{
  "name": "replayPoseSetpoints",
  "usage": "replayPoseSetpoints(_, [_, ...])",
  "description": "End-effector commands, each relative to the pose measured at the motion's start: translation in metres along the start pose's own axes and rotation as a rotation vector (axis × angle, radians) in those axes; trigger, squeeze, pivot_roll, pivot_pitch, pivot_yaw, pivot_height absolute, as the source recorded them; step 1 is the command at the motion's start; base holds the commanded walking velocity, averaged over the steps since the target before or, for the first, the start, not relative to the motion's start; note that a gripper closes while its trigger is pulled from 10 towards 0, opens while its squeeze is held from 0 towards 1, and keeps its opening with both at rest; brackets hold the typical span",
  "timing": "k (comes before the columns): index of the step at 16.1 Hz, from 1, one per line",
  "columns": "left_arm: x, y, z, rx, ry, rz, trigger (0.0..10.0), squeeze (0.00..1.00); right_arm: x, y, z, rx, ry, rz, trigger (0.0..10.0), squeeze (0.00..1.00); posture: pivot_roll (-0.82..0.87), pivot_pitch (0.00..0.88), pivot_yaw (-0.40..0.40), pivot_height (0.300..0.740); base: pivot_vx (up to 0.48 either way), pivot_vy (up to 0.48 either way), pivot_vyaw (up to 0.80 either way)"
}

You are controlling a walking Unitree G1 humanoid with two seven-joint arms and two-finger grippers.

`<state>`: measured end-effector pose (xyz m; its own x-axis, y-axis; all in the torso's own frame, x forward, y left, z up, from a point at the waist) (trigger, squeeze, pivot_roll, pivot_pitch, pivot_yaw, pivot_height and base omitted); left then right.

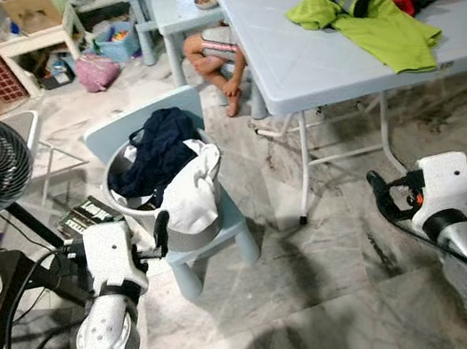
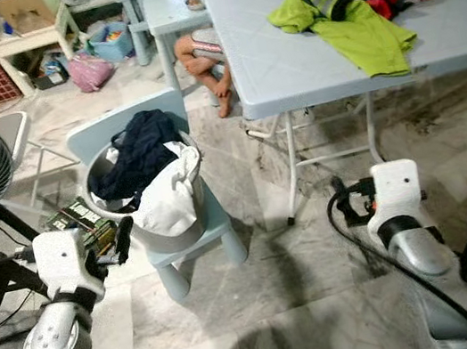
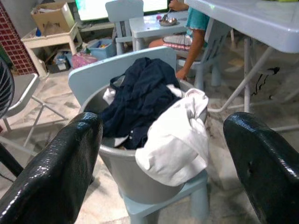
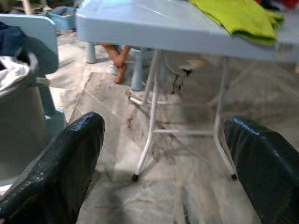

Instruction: Hang hanger

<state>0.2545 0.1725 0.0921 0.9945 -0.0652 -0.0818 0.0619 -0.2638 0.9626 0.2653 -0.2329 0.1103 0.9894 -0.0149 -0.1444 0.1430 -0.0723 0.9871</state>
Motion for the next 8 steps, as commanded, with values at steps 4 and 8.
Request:
replayPoseSetpoints(4, [0.000,0.003,-0.003,0.018,0.013,0.011,10.0,0.00,-0.012,-0.008,-0.017,0.004,-0.050,0.061,10.0,0.00,-0.04,0.068,0.036,0.740,0.000,0.000,0.00])
replayPoseSetpoints(8, [0.008,0.006,-0.001,0.021,0.001,0.017,10.0,0.00,-0.009,-0.011,-0.033,0.063,0.007,0.072,10.0,0.00,-0.05,0.067,0.029,0.740,0.000,0.100,0.00])
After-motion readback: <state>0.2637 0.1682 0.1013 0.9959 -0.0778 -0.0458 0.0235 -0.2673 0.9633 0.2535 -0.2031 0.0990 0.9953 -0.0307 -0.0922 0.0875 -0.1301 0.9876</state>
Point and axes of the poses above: a point about 5 cm out from each wrist's last joint towards the gripper, its own x axis pointing out of the wrist towards the gripper, its own y axis along the axis of the wrist's last joint, z = x × y, the point moved 2 cm from there along x, pointing out of the wrist towards the gripper, and after that the axes turned 13 degrees about x, right-handed, at the moved point
